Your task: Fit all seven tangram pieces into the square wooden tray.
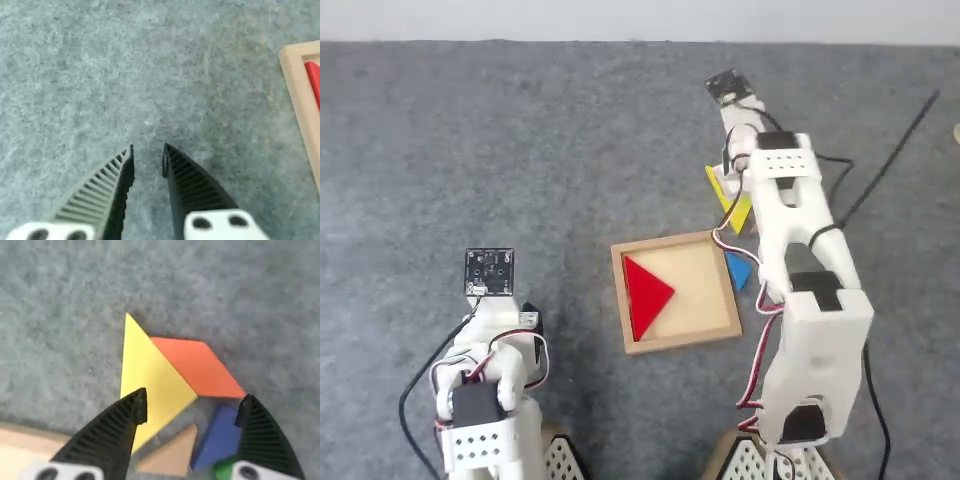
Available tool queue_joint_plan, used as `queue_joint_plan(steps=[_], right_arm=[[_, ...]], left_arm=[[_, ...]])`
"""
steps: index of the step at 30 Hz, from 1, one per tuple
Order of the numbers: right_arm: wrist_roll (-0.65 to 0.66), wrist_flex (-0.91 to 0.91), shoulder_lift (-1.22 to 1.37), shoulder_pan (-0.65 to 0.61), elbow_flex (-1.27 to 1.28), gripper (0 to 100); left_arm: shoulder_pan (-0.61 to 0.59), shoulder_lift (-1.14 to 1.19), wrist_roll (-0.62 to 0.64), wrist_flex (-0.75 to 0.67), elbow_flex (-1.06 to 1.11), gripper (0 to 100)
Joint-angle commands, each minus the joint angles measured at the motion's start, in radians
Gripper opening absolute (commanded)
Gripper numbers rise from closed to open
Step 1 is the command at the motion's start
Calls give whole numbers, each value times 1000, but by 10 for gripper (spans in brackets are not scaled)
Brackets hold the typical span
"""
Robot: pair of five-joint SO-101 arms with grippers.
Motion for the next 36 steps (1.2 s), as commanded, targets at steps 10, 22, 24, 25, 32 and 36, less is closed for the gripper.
queue_joint_plan(steps=[10,22,24,25,32,36], right_arm=[[106,-294,97,-28,-58,292],[89,-38,142,-33,-130,292],[66,8,139,-33,-130,292],[58,27,139,-27,-129,292],[57,127,134,53,-126,292],[100,197,136,104,-124,292]], left_arm=[[-3,-20,-2,3,-13,93],[-2,-20,-2,3,-13,93],[-2,-20,-2,3,-13,93],[-2,-20,-2,3,-13,93],[-2,-20,-2,3,-13,93],[-2,-20,-2,3,-13,93]])
